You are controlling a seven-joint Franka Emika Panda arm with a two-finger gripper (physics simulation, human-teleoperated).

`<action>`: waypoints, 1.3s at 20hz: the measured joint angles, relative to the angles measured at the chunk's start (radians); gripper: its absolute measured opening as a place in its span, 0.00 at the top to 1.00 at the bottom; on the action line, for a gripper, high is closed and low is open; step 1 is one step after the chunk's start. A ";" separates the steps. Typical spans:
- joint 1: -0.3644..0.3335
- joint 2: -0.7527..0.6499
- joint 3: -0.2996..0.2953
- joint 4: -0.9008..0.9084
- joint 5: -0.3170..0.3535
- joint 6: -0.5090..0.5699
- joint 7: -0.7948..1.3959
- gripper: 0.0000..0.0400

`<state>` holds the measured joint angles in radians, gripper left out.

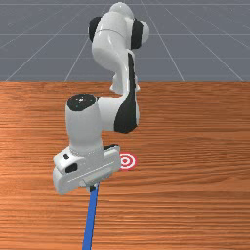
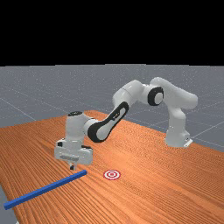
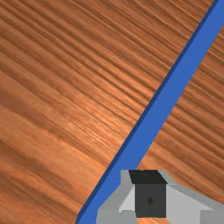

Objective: Pull the pivot to the target area

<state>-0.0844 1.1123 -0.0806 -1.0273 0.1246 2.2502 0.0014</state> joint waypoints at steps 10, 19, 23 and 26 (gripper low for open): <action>0.002 0.203 -0.028 0.313 -0.031 -0.192 0.045 1.00; 0.013 0.269 -0.027 0.425 -0.036 -0.261 0.068 0.02; 0.013 0.271 -0.027 0.424 -0.036 -0.261 0.068 0.00; 0.027 0.284 -0.055 0.438 -0.061 -0.252 0.095 0.00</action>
<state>-0.0577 1.3962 -0.1358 -0.5894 0.0636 1.9983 0.0967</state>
